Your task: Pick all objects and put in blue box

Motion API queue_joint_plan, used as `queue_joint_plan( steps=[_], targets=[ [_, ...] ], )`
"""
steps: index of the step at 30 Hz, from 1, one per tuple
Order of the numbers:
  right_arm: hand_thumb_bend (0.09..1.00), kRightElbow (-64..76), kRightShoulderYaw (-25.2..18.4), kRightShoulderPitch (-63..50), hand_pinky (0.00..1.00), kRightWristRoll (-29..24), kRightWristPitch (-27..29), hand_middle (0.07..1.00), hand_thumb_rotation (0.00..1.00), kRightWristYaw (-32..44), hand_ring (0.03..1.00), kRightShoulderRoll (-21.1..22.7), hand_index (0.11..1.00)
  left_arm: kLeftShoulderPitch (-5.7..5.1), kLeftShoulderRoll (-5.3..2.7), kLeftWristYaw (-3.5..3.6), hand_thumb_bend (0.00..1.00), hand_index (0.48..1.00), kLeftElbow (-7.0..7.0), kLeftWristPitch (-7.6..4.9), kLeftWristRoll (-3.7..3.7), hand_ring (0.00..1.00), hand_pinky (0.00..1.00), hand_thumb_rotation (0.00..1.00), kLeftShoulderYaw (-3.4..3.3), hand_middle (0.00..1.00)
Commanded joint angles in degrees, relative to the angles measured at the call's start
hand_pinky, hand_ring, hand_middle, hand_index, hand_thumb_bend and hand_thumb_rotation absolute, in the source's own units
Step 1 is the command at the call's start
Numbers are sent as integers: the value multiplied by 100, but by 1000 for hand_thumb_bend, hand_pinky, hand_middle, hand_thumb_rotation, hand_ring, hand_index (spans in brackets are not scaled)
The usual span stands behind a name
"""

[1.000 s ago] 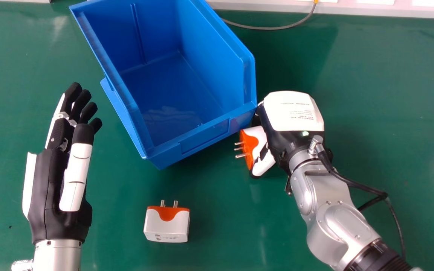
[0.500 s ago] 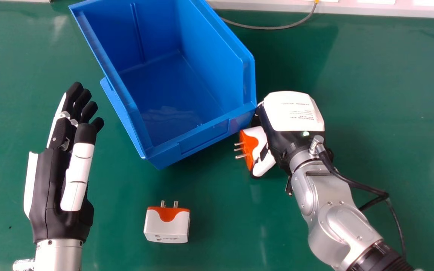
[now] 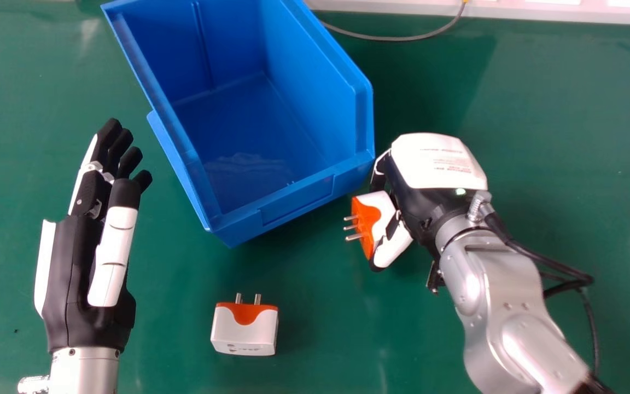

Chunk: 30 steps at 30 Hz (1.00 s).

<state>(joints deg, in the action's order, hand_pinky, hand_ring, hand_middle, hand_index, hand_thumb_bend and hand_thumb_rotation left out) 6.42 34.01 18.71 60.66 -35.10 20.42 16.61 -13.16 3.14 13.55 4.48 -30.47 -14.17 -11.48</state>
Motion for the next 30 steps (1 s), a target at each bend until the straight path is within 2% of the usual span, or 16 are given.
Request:
queue_joint_plan(
  steps=[1,4,6,8,13,16,19,21,24,30],
  targets=[
    [534,918,-76,-255,129,358,-57,451,15,289,207,140,488,-7,43,6,721,922,-96,-37,-34,946,921,761,-32,954],
    [534,1680,-121,-571,129,716,-22,451,15,589,207,201,488,23,75,51,721,922,-39,-62,-48,946,921,761,-55,954],
    [533,2104,-207,-746,139,802,51,456,12,769,221,195,488,53,91,74,726,922,29,-117,-24,945,923,761,-62,952],
    [533,2511,-335,-900,139,832,134,456,12,927,221,173,488,80,97,68,726,922,69,-145,16,945,923,761,-66,952],
    [530,3127,-660,-1128,146,879,363,443,9,1152,228,49,492,81,88,73,728,922,14,-73,-1,945,923,761,-47,951],
    [527,3354,-834,-1219,147,797,524,433,7,1172,228,-48,494,82,74,64,730,923,36,-110,24,944,923,764,-46,950],
    [525,3571,-921,-1283,138,825,732,434,6,1237,218,-132,490,60,42,50,741,924,12,-111,15,944,925,765,-35,950],
    [525,3692,-966,-1313,138,811,911,434,6,1198,218,-168,490,50,18,30,741,924,-1,-113,14,944,925,765,-31,950],
    [524,3796,-1046,-1351,139,668,1214,429,4,906,219,-297,489,44,4,68,752,925,-20,-100,-59,943,926,764,-15,949],
    [523,3877,-1175,-1441,144,469,1676,420,3,492,222,-571,490,42,-6,67,754,924,-10,-149,-29,943,928,758,-10,949]
  ],
)
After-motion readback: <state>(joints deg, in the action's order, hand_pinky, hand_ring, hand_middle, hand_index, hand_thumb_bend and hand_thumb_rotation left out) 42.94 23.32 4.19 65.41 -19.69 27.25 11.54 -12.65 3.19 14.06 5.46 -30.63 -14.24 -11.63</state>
